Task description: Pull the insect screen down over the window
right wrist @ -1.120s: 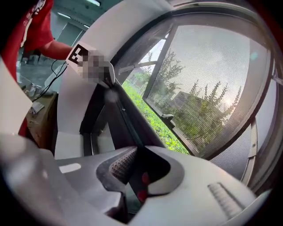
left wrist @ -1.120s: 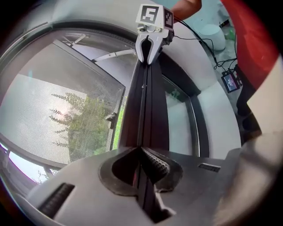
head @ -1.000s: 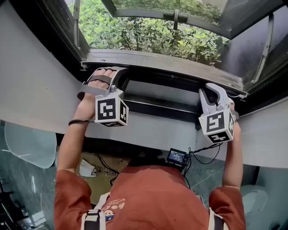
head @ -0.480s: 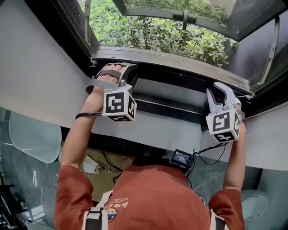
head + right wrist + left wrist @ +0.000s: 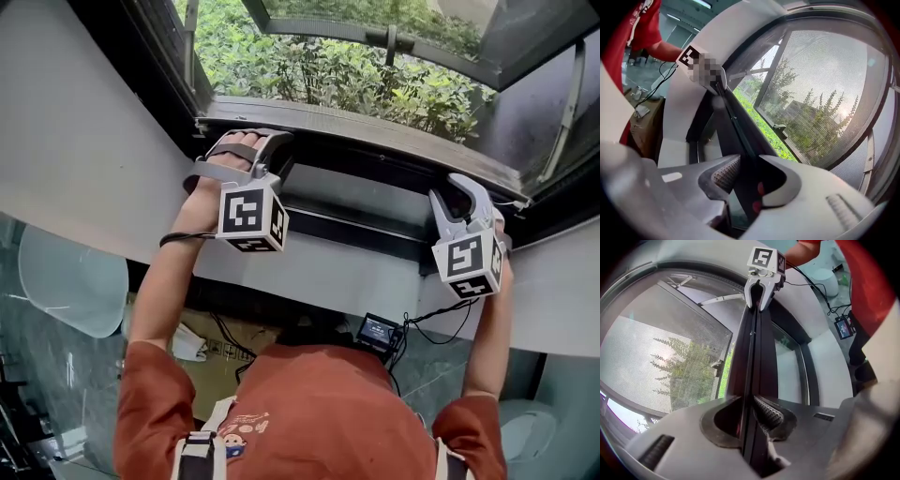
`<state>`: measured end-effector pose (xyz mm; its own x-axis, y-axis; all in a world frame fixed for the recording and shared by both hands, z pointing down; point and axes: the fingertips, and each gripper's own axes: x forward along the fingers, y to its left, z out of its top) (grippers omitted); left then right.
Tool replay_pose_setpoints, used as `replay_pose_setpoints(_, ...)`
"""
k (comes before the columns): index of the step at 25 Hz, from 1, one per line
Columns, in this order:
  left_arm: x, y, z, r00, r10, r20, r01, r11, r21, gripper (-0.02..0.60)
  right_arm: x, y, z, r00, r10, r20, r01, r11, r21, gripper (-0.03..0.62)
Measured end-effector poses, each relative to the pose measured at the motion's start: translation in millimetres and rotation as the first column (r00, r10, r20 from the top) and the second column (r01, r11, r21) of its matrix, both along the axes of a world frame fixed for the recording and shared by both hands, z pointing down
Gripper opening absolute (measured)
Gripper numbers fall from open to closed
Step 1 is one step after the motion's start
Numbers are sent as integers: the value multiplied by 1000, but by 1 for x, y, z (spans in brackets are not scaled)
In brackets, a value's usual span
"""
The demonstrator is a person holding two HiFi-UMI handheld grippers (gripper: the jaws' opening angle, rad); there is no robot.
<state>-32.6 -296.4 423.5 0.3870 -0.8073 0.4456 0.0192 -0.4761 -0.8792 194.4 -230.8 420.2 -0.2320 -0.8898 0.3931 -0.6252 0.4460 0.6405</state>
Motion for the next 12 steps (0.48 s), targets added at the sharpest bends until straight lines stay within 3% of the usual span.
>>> replay_pose_setpoints(6, 0, 4, -3, 999, 1, -41, -1, 1000, 5, 94, -2, 1, -2, 999, 5, 32, -6, 1000, 22, 141)
replay_pose_setpoints(12, -2, 6, -4, 991, -17, -129, 17, 1000, -2, 100, -4, 6, -8, 995, 9, 97, -14, 998, 57, 141)
